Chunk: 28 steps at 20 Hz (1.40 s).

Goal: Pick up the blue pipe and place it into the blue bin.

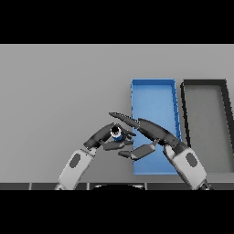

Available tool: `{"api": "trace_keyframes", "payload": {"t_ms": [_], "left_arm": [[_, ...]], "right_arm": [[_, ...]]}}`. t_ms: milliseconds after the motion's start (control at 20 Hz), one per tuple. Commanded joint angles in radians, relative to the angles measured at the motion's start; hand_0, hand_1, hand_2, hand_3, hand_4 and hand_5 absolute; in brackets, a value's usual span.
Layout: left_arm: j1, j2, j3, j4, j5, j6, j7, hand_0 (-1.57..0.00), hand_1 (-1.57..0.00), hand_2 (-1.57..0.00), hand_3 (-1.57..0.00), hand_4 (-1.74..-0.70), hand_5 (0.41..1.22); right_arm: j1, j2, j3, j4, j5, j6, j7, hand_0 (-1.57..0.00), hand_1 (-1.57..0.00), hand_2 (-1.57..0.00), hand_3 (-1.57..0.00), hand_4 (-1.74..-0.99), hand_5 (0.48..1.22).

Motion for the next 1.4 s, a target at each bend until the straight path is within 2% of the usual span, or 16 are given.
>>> {"api": "trace_keyframes", "payload": {"t_ms": [0,250,350,400,450,500,550,650,750,800,900,1000,1050,1200,1350], "left_arm": [[0.001,-0.01,0.003,-0.004,0.01,-0.007,0.007,-1.57,-1.57,-1.57,-1.57,-1.46,1.221],[0.011,-0.023,0.025,-0.004,-0.009,-0.023,0.024,-1.57,-1.57,-1.57,-1.57,-1.47,1.221],[0.015,-0.025,0.029,-0.004,-0.024,-0.032,0.015,-1.57,-1.57,-1.57,-1.57,-1.47,1.221],[0.012,-0.024,0.038,-0.019,-0.024,-0.035,0.035,-1.57,-1.57,-1.57,-1.57,-1.47,1.221],[0.016,-0.026,0.042,-0.01,-0.032,-0.038,0.046,-1.57,-1.57,-1.57,-1.57,-1.46,1.221],[0.015,-0.034,0.045,-0.003,-0.033,-0.043,0.036,-1.57,-1.57,-1.57,-1.57,-1.52,1.221],[0.027,-0.036,0.041,-0.013,-0.032,-0.047,0.071,-1.57,-1.57,-1.57,-1.57,-1.56,1.221],[0.02,-0.027,0.047,-0.012,-0.034,-0.042,0.074,-1.57,-1.57,-1.57,-1.57,-1.62,1.221],[0.017,-0.039,0.043,-0.012,-0.02,-0.046,0.07,-1.57,-1.57,-1.57,-1.51,-1.66,1.221],[0.025,-0.044,0.047,-0.009,0.006,-0.059,0.052,-1.57,-1.57,-1.57,-1.52,-1.68,1.221],[0.033,-0.053,0.049,-0.021,0.02,-0.066,0.048,-1.57,-1.57,-1.57,-1.5,-1.7,1.221],[0.024,-0.066,0.049,-0.008,0.027,-0.068,0.042,-1.57,-1.57,-1.57,-1.46,-1.71,1.221],[0.021,-0.062,0.055,-0.01,0.03,-0.073,0.049,-1.57,-1.57,-1.57,-1.44,-1.72,1.221],[0.017,-0.059,0.054,-0.015,0.015,-0.069,0.043,-1.57,-1.57,-1.57,-1.43,-1.73,1.221],[0.019,-0.047,0.052,-0.027,0.008,-0.067,0.048,-1.57,-1.57,-1.57,-1.42,-1.73,1.221]], "right_arm": [[-0.023,0.005,0.008,0.014,0.001,0.005,0.016,0.0,0.0,-0.05,0.0,-1.242,0.551],[-0.147,0.051,0.039,0.104,0.016,0.026,0.067,-0.02,-0.03,-0.08,0.0,-1.186,0.521],[-0.179,0.066,0.04,0.139,0.011,0.036,0.074,-0.03,-0.06,-0.11,-0.01,-1.192,0.507],[-0.199,0.069,0.041,0.155,0.011,0.048,0.076,-0.07,-0.11,-0.17,-0.04,-1.204,0.497],[-0.203,0.077,0.05,0.167,0.014,0.056,0.077,-0.17,-0.22,-0.26,-0.13,-1.233,0.487],[-0.213,0.091,0.06,0.179,0.017,0.064,0.071,-0.32,-0.36,-0.38,-0.24,-1.278,0.485],[-0.212,0.089,0.057,0.182,0.008,0.069,0.072,-0.51,-0.53,-0.54,-0.4,-1.331,0.489],[-0.221,0.119,0.072,0.199,0.027,0.058,0.051,-0.88,-0.88,-0.91,-0.76,-1.467,0.518],[-0.214,0.123,0.08,0.197,0.003,0.053,0.029,-1.13,-1.13,-1.15,-0.95,-1.551,0.596],[-0.213,0.127,0.083,0.19,-0.01,0.039,0.043,-1.22,-1.22,-1.23,-1.02,-1.581,0.65],[-0.206,0.127,0.101,0.2,-0.018,0.024,0.005,-1.34,-1.34,-1.35,-1.19,-1.628,0.856],[-0.21,0.11,0.111,0.188,-0.012,0.011,0.009,-1.43,-1.43,-1.43,-1.3,-1.665,0.987],[-0.205,0.108,0.124,0.19,0.006,0.003,-0.019,-1.45,-1.45,-1.46,-1.36,-1.68,1.034],[-0.195,0.096,0.144,0.174,0.007,-0.015,-0.056,-1.51,-1.51,-1.51,-1.46,-1.71,1.125],[-0.2,0.107,0.138,0.184,-0.001,-0.046,-0.047,-1.54,-1.54,-1.54,-1.52,-1.725,1.172]]}}
